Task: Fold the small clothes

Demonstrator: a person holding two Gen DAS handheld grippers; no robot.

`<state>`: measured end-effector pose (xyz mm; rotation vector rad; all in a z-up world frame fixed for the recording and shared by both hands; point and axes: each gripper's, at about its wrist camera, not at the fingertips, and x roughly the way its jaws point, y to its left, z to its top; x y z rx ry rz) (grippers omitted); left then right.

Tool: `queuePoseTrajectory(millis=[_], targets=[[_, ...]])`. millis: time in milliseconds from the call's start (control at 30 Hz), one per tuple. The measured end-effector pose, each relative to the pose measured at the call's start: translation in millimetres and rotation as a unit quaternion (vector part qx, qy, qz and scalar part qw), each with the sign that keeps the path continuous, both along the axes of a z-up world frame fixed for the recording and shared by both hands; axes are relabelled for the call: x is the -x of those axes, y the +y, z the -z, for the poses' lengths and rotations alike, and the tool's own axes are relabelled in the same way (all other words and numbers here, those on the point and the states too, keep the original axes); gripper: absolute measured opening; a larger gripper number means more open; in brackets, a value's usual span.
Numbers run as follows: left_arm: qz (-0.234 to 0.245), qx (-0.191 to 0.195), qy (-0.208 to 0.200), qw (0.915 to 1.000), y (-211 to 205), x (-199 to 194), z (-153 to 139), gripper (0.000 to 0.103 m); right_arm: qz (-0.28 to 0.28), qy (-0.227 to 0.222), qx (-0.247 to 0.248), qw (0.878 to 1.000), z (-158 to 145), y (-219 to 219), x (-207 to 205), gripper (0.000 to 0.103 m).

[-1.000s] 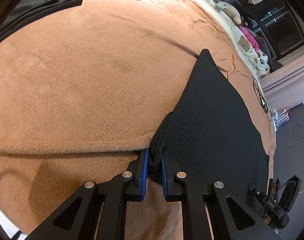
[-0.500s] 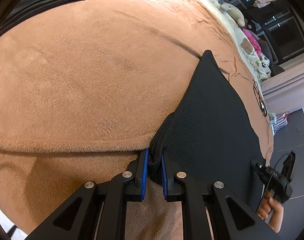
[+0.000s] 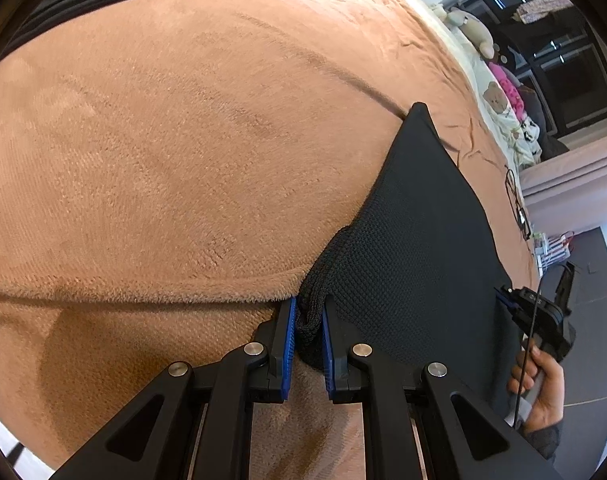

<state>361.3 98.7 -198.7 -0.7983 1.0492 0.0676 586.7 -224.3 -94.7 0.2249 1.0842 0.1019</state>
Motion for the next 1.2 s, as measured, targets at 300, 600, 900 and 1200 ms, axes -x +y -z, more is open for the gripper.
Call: queuePoseTrajectory(millis=[300,600,900,1200], targets=[[-0.002,0.022,-0.009,0.9997,6,4,4,0.013,0.020,-0.018,0.012,1.000,-3,-11,-36,0.007],[0.005,0.046,-0.044,0.9979,7,11,-20,0.010,0.024,-0.022,-0.003,0.999,-23,-18,-28,0.007],[0.022,0.116,-0.101,0.9879,3,7,-55,0.009,-0.020,0.005,-0.061,0.998,-27,-20,44,0.007],[0.067,0.127,-0.148,0.9786,-26,-14,-97,0.009,-0.035,0.044,-0.073,0.996,6,-16,99,0.007]])
